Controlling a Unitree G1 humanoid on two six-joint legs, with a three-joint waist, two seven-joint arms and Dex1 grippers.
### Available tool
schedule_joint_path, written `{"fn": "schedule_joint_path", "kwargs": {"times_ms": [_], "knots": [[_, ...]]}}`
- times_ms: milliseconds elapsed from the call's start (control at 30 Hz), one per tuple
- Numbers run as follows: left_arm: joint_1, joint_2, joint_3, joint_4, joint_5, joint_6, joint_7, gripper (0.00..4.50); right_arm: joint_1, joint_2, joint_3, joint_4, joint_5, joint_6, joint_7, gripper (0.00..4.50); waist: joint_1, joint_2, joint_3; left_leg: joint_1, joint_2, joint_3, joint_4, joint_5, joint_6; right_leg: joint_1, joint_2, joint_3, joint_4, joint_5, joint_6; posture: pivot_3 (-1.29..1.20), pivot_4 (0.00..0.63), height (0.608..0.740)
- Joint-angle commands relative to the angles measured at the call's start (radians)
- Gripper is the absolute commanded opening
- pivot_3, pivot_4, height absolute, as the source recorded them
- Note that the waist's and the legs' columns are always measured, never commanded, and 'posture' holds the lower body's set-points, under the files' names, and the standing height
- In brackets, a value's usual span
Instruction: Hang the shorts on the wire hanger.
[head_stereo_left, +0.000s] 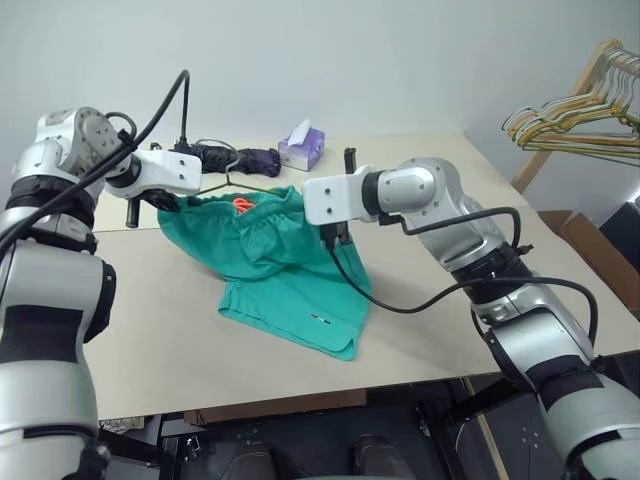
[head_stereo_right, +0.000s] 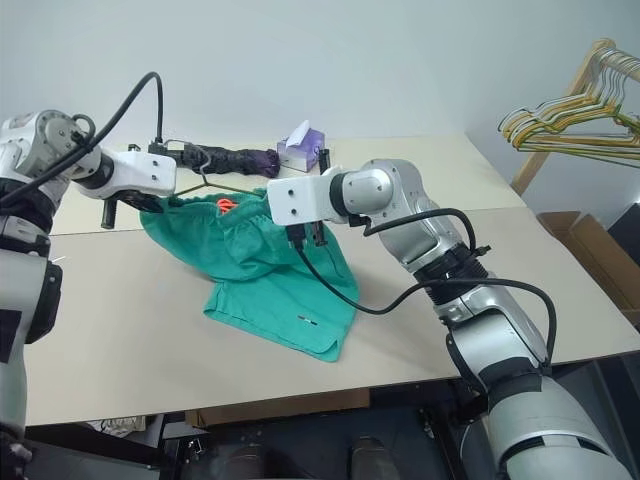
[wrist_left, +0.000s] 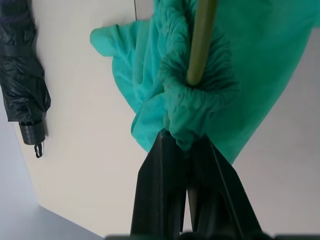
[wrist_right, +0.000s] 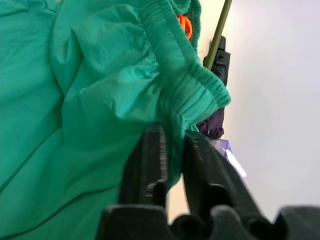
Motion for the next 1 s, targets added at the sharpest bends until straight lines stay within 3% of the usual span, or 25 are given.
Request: {"fn": "schedule_joint_path", "kwargs": {"times_ms": [33,167,600,767,867,1000], "knots": [[-0.014,0.006,0.019,-0.036,-0.022,-0.012,-0.010,0.00,-0.013,-0.002,-0.042,-0.001,0.000,-0.031,-0.022,2.16,0.000,0.000,0.000,0.000,0.000,0.000,0.000,0.000,0.000,0.000,0.000,0.000,0.000,0.000,0.000,0.00,0.000,0.740],[-0.014,0.008,0.015,-0.040,-0.020,-0.015,-0.008,0.00,-0.017,-0.008,-0.056,0.010,0.007,-0.020,-0.025,3.48,0.000,0.000,0.000,0.000,0.000,0.000,0.000,0.000,0.000,0.000,0.000,0.000,0.000,0.000,0.000,0.00,0.000,0.740],[0.002,-0.005,0.029,-0.069,-0.054,-0.053,-0.030,0.00,-0.080,0.049,-0.177,0.043,0.277,0.470,0.169,3.48,0.000,0.000,0.000,0.001,0.000,0.000,0.000,0.000,0.000,0.001,0.000,0.000,0.001,0.000,0.000,0.00,0.000,0.740],[0.007,-0.004,0.039,-0.077,-0.071,-0.051,-0.048,0.00,-0.117,0.048,-0.144,0.117,0.277,0.487,0.190,3.48,0.000,0.000,0.000,0.000,0.000,0.000,0.000,0.000,0.000,0.000,0.000,0.000,0.001,0.000,0.000,0.00,0.000,0.740],[0.015,0.001,0.040,-0.079,-0.081,-0.053,-0.066,0.00,-0.129,0.068,-0.124,0.173,0.267,0.453,0.189,2.88,0.000,0.000,0.000,0.000,0.000,0.000,0.000,0.000,0.000,0.000,0.000,0.000,0.001,0.000,0.000,0.01,0.000,0.740],[0.021,0.006,0.040,-0.084,-0.079,-0.049,-0.061,0.00,-0.134,0.082,-0.112,0.210,0.254,0.423,0.179,1.47,0.000,0.000,0.000,0.000,0.000,0.000,0.000,0.000,0.000,0.000,0.000,0.000,0.001,0.000,0.000,0.02,0.000,0.740]]}}
